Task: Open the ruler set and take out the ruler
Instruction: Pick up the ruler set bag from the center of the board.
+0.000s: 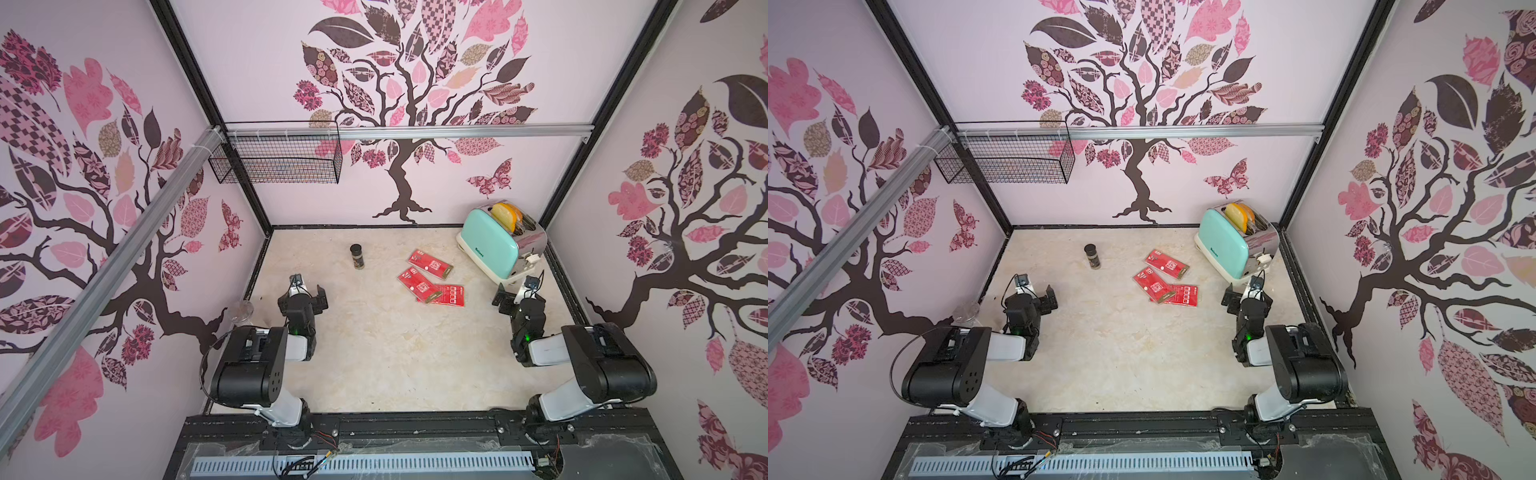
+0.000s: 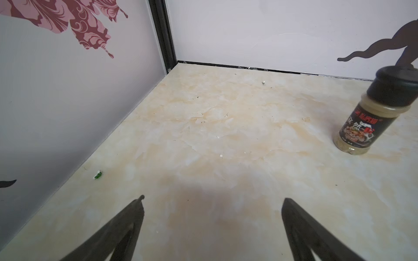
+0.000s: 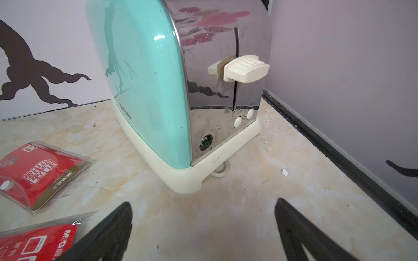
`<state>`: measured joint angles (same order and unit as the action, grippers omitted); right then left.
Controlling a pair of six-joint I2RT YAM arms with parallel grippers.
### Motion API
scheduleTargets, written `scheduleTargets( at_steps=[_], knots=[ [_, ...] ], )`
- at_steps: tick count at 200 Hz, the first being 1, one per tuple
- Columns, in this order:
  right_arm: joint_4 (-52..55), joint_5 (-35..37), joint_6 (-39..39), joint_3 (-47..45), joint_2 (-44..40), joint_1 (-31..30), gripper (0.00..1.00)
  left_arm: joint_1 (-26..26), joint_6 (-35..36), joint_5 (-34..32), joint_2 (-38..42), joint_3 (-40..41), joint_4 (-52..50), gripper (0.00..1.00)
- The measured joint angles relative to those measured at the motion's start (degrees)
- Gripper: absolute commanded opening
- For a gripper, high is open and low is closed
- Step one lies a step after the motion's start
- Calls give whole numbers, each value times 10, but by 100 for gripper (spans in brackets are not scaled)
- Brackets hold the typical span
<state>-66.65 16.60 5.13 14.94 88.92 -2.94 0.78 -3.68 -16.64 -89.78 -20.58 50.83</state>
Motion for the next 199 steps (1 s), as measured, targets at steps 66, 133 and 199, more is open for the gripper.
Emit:
scheduleTargets(
  at_steps=[66, 133, 199],
  knots=[
    [0, 0, 0, 0, 0, 0, 99, 0, 0, 0, 0, 0, 0, 97],
    [0, -5, -2, 0, 0, 0, 100, 0, 0, 0, 0, 0, 0, 97],
    [137, 2, 3, 39, -116, -2, 100, 3, -12, -2, 144, -73, -194, 97]
  ],
)
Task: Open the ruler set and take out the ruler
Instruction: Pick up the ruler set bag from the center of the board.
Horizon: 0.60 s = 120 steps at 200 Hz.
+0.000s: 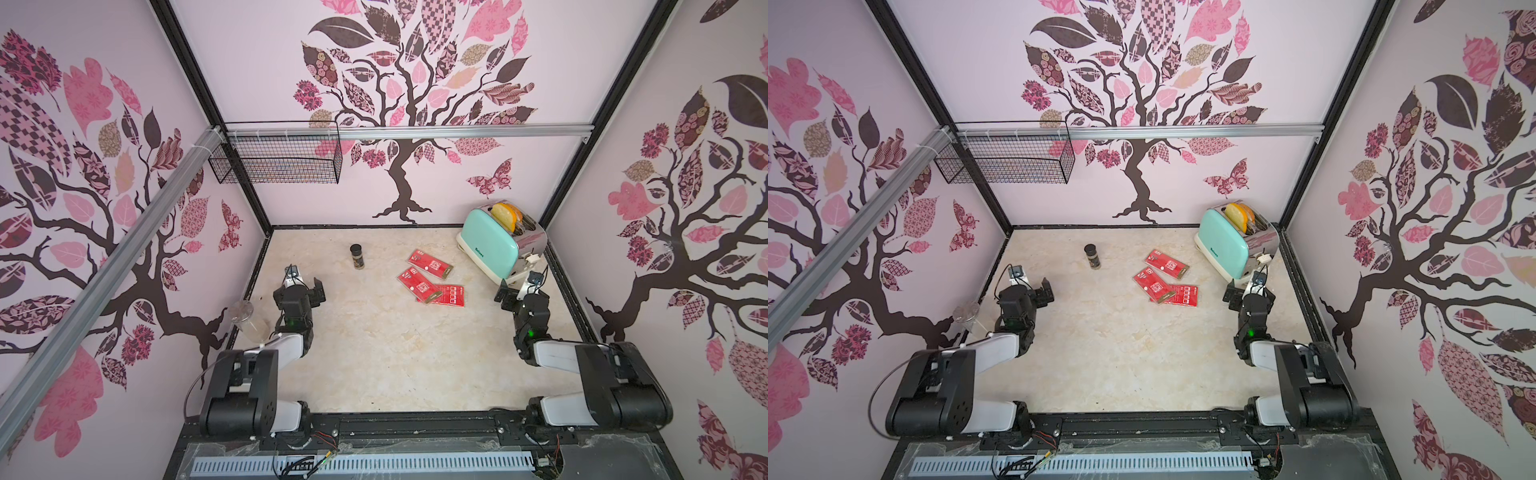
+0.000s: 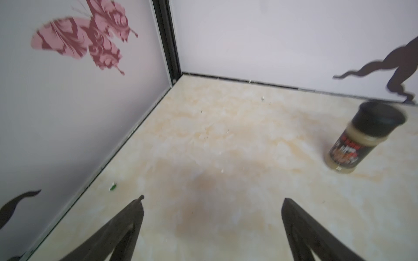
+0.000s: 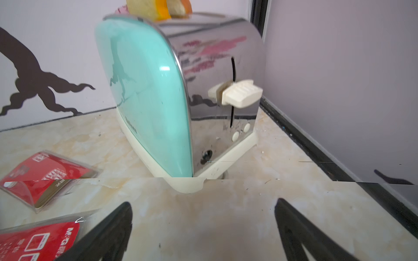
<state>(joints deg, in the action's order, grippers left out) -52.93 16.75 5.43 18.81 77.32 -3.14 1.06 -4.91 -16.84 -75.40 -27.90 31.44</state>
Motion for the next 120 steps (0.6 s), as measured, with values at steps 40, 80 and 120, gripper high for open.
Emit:
scheduleTargets(
  at_steps=[40, 80, 120],
  knots=[
    [129, -38, 17, 103, -37, 0, 99, 70, -34, 12, 93, -114, -143, 97],
    [227, -143, 65, 171, 11, 0, 99, 170, -84, 57, 54, -169, -234, 97],
    [295, -236, 113, 226, 90, -30, 100, 261, -144, 85, -65, -208, -287, 97]
  ],
)
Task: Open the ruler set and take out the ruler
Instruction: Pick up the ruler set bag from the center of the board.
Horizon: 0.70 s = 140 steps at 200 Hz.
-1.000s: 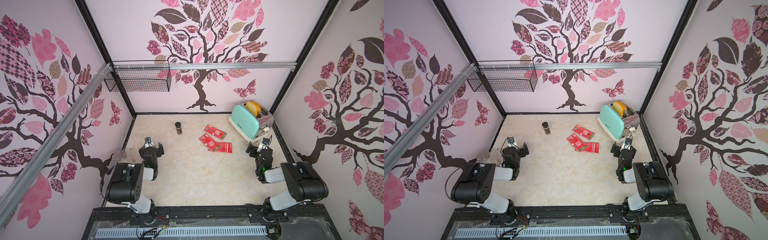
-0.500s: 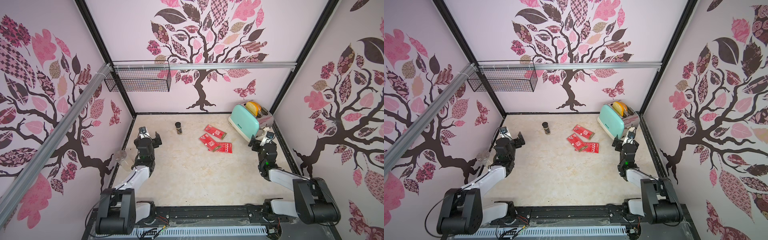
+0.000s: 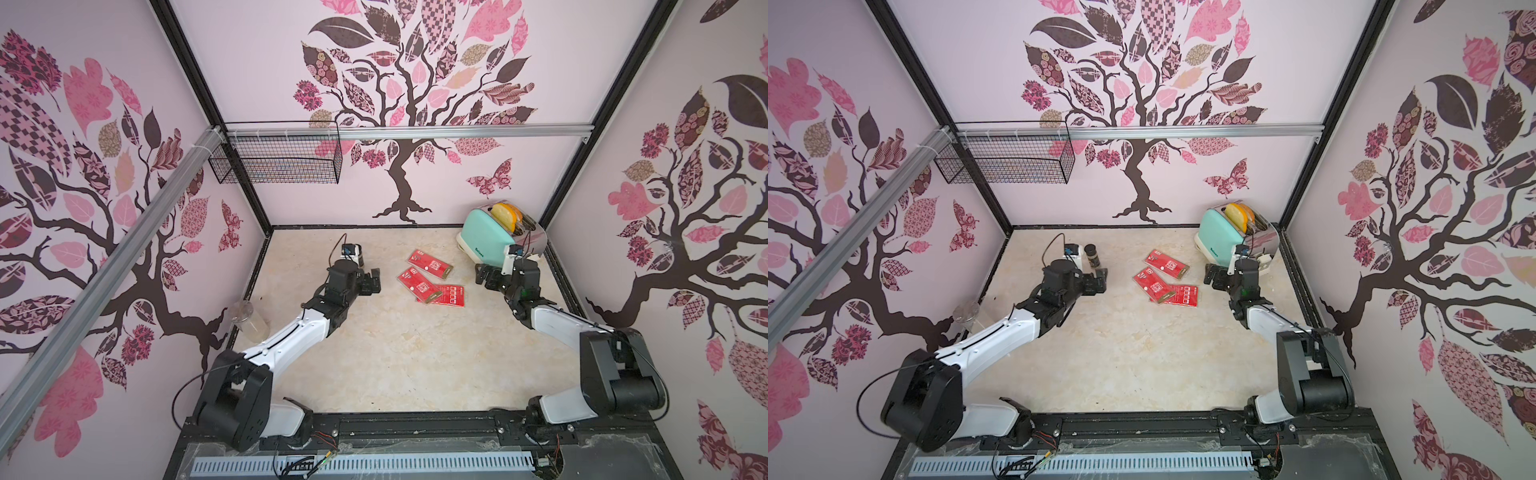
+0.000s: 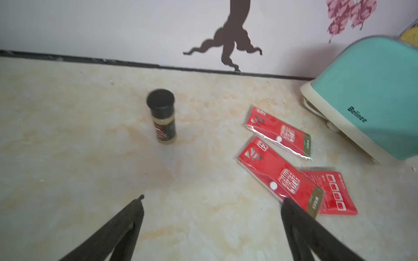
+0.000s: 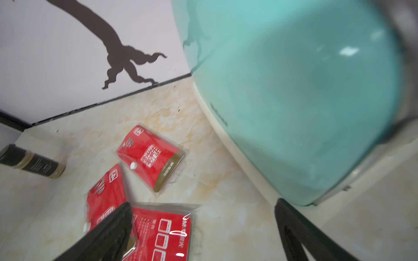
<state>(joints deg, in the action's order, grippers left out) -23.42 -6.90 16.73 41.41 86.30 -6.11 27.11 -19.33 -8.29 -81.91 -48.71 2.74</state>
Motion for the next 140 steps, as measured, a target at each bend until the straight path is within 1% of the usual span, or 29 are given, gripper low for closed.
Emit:
scheduleTargets(
  at_steps=[32, 60, 102, 119, 140],
  knots=[
    [36, -55, 20, 63, 72, -37, 100, 38, -51, 26, -112, -33, -23, 97],
    [52, -105, 35, 112, 133, -56, 98, 48, -90, 50, -184, -66, -26, 97],
    [72, -149, 45, 144, 196, -68, 95, 48, -127, 88, -237, -97, -16, 94],
    [79, -157, 48, 148, 211, -72, 94, 48, -139, 104, -257, -112, -13, 91],
    [85, -162, 49, 153, 225, -79, 93, 48, -151, 119, -281, -125, -1, 90]
  ],
)
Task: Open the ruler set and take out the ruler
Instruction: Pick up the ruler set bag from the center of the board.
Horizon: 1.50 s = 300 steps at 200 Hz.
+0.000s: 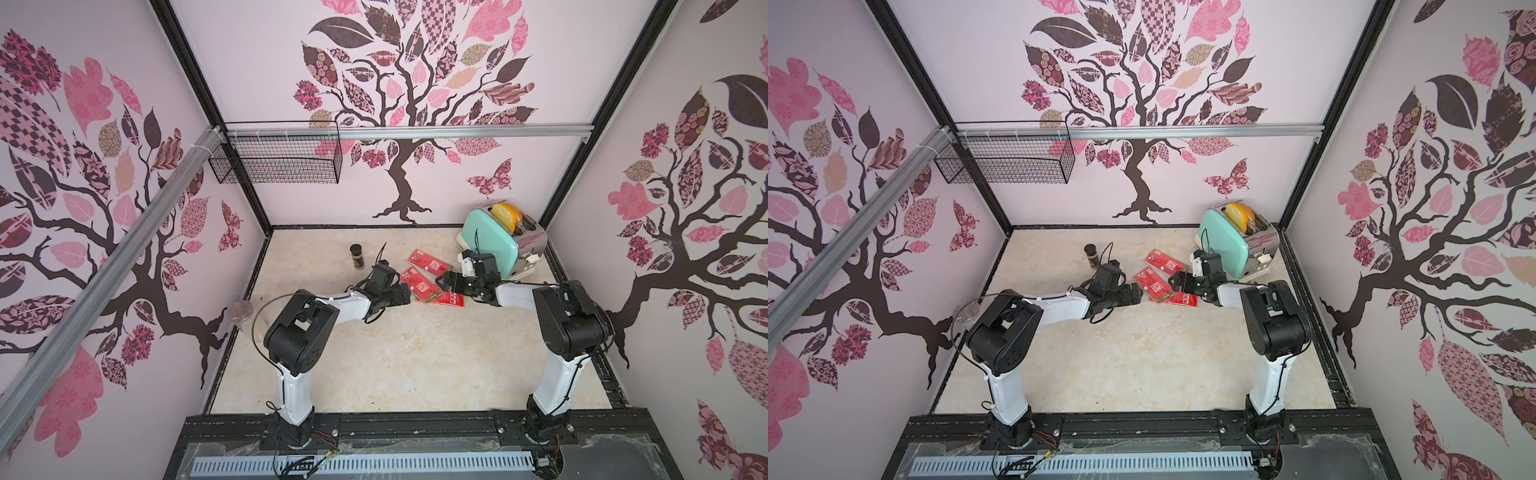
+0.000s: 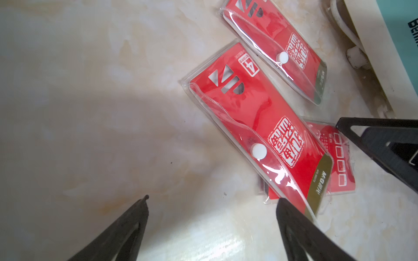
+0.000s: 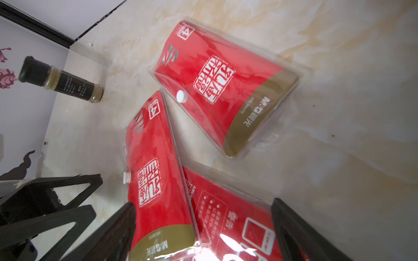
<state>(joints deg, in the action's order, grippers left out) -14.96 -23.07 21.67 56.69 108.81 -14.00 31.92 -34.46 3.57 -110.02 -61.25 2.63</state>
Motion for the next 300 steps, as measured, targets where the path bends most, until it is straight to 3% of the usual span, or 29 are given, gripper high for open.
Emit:
scheduleTargets(
  at_steps=[39, 91, 136, 220, 279, 300],
  knots=[
    [8, -19, 6, 22, 11, -12, 86, 0, -18, 8, -17, -13, 21, 88],
    [8, -46, 11, 23, 23, -20, 82, 0, -34, 8, -49, -45, 38, 78],
    [11, -80, 24, 23, 26, -32, 79, 0, -52, 8, -65, -53, 57, 62],
    [11, -94, 31, 23, 26, -36, 79, -4, -76, 12, -79, -48, 78, 17],
    [33, -74, 25, 23, 13, -37, 79, -12, -84, 21, -87, -40, 113, 0],
    [59, -53, 21, 17, -12, -38, 80, -12, -84, 22, -87, -40, 116, 0]
  ],
)
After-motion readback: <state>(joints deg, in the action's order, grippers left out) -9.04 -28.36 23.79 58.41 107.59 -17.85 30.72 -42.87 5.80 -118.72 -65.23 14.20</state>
